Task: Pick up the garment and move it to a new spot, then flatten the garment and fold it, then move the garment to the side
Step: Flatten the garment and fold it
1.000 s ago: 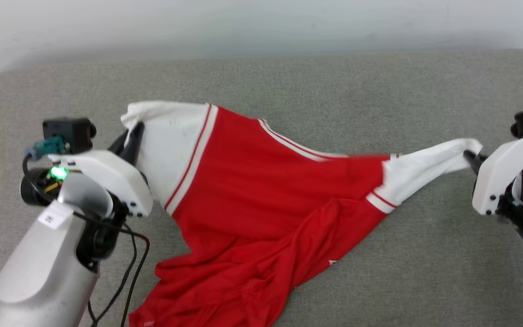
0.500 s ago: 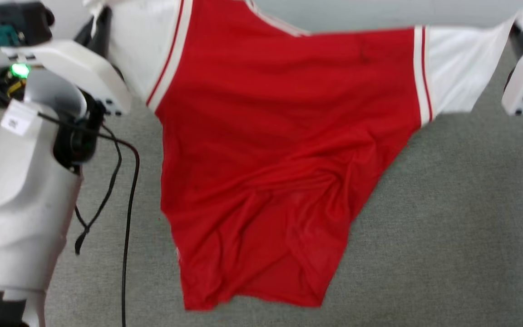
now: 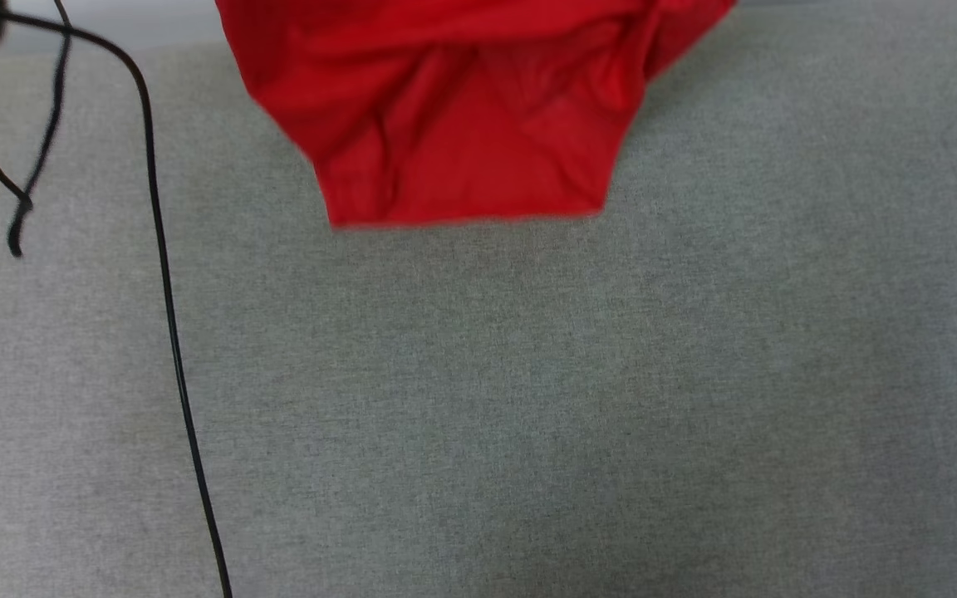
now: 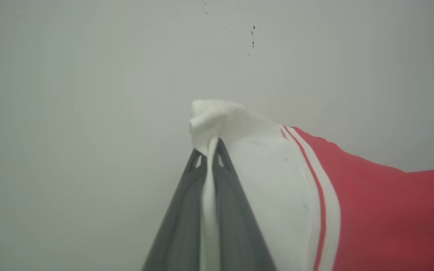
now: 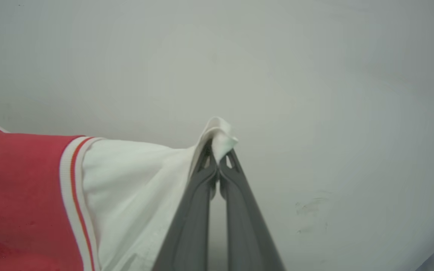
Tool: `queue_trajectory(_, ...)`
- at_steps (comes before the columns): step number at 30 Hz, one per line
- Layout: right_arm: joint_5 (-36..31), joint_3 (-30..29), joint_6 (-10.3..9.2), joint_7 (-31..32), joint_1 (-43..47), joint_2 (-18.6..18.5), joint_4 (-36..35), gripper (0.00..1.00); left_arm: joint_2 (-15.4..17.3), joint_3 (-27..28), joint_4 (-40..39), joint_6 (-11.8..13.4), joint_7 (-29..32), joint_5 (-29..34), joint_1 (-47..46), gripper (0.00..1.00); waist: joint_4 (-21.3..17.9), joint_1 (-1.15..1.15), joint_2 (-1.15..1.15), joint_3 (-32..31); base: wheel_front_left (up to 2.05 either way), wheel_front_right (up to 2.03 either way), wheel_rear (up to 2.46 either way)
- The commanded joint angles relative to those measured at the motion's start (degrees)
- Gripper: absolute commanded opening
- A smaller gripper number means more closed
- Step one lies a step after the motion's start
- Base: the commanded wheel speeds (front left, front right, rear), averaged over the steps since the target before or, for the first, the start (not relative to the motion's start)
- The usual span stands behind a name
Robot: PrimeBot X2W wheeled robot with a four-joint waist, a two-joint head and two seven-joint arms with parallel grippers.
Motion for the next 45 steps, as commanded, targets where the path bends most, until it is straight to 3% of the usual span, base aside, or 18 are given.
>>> queue_trajectory(1,-0.61,-0.09,-0.06,-0.65,-2.12,0.08,0.84,0.0,0.51,0.39,0.69,-0.13,-0.85,0.54,-1.85,0.0,-0.19,-0.01,0.0,1.36,0.0,0.0,0.0)
queue_trajectory(12,-0.5,1.72,-0.06,-6.03,-13.07,1.2,8.54,0.0,-0.2,-0.02,7.01,-2.39,-3.55,0.75,-10.46,0.0,-0.02,-0.01,0.0,8.2,0.0,0.0,0.0)
queue_trajectory(23,3.3,6.82,-0.06,-10.29,-9.41,3.87,16.18,0.0,-2.7,-0.34,15.42,-4.98,-3.68,-2.95,-5.85,0.0,0.42,-0.01,0.0,12.59,0.0,0.0,0.0)
queue_trajectory(34,10.23,12.0,-0.06,-13.28,5.08,4.25,17.81,0.0,-5.64,0.18,18.55,-5.91,-5.75,-7.17,6.73,0.0,1.64,-0.01,0.0,10.48,0.0,0.0,0.0)
queue_trajectory(45,15.26,13.78,-0.06,-14.8,24.64,2.96,11.43,0.0,-5.35,4.17,8.53,-5.77,-6.1,-7.05,27.1,0.0,2.09,-0.01,0.0,4.07,0.0,0.0,0.0)
